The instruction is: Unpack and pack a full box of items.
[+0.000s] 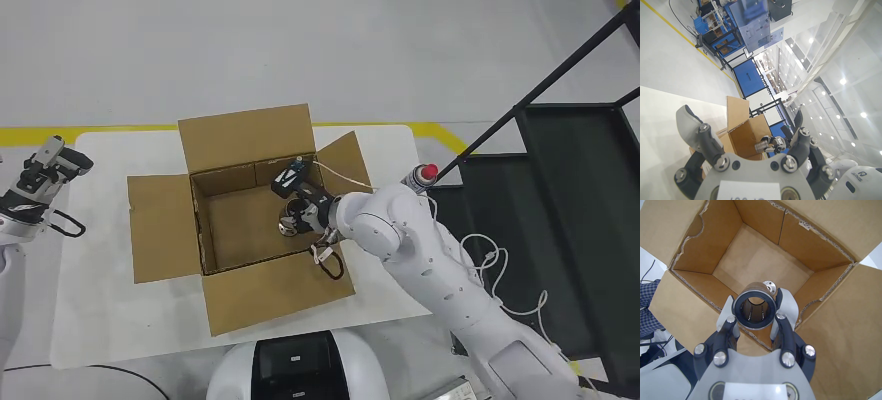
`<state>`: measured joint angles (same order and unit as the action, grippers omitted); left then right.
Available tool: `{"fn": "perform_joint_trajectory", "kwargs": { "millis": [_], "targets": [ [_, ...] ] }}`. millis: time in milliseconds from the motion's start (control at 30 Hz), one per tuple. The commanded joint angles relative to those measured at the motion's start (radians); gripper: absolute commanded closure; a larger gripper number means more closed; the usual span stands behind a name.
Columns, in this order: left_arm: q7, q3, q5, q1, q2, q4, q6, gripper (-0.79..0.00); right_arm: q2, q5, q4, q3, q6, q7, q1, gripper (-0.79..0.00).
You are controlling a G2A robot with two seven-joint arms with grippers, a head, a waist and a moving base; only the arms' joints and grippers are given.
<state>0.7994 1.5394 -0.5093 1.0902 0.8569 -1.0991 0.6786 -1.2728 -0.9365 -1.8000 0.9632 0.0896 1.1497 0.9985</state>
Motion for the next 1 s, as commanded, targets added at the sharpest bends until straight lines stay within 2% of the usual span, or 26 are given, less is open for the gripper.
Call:
{"fn": "perform_joint_trajectory", "kwargs": {
  "millis": [0, 500, 633, 800, 967],
  "targets": [
    [0.0, 0.0, 0.0, 0.0, 0.0, 0.0, 0.0, -0.785, 0.0, 0.0, 0.0, 0.0, 0.0, 0.0, 0.0, 0.0],
    [0.0, 0.0, 0.0, 0.0, 0.0, 0.0, 0.0, -0.785, 0.0, 0.0, 0.0, 0.0, 0.0, 0.0, 0.0, 0.0],
    [0.0, 0.0, 0.0, 0.0, 0.0, 0.0, 0.0, -0.785, -0.002, -0.01, 0.026, -0.009, -0.004, -0.041, 0.008, 0.0],
    [0.0, 0.0, 0.0, 0.0, 0.0, 0.0, 0.0, -0.785, -0.021, -0.048, 0.114, -0.084, -0.04, -0.055, -0.05, 0.0],
    [0.0, 0.0, 0.0, 0.0, 0.0, 0.0, 0.0, -0.785, -0.073, -0.063, 0.288, -0.222, -0.069, -0.092, -0.174, 0.0]
  ]
}}
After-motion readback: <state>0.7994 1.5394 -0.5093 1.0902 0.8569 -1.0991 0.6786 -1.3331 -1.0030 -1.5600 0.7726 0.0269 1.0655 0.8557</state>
